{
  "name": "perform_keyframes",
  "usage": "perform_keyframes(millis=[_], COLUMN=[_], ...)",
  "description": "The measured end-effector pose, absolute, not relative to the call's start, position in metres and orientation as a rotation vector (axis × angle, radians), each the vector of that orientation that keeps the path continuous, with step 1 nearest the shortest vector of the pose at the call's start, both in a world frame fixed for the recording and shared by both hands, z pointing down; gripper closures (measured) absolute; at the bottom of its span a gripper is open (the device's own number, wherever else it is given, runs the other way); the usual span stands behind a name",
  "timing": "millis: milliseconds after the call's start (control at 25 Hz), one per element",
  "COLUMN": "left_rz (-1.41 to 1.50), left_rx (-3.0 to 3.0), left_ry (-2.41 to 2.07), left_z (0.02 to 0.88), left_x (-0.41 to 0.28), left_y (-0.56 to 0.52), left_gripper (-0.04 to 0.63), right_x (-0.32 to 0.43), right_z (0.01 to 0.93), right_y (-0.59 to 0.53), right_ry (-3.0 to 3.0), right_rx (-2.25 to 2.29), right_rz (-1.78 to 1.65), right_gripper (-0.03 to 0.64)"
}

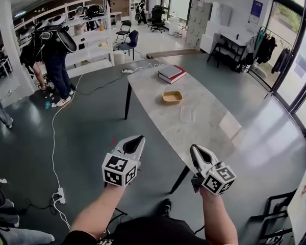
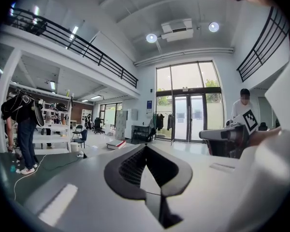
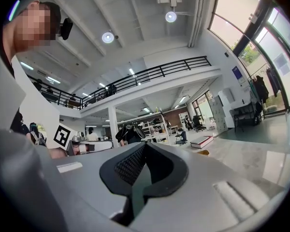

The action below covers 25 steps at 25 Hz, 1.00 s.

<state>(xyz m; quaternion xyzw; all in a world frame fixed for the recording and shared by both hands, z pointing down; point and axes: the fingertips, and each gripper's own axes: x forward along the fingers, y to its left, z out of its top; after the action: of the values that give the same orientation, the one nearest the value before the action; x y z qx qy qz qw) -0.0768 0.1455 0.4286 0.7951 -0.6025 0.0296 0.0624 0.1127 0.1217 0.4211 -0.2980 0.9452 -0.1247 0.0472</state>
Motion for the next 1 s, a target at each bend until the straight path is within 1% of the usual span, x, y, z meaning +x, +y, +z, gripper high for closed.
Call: perform_keyframes(millis=[200, 520, 760, 1000], left_rz=[0.098, 0.109, 0.102, 0.102], left_rx=[2.393, 2.387, 2.384, 2.392], left_ry=[-1.839, -1.858, -1.877, -1.880], left_z=[0.424, 0.417, 0.414, 0.411], left_x=[-0.070, -0.041, -0.020, -0.019], left_y=[0.103, 0.041, 0.009, -0.011], left_gripper=[0.592, 0.592, 0.592, 0.592], right_x=[0.118, 0.147, 0.166, 0.171], right_z=[0.421, 0.420, 0.419, 0.425], right_y=[0.075, 0.011, -0.022, -0.041], right_ry=[2.883, 2.887, 2.901, 2.904], right_rx=[-0.880, -0.847, -0.817, -0.824], right_rz=[-0.396, -0.422, -0.418, -0.441], right_gripper=[0.603, 0.603, 0.603, 0.603])
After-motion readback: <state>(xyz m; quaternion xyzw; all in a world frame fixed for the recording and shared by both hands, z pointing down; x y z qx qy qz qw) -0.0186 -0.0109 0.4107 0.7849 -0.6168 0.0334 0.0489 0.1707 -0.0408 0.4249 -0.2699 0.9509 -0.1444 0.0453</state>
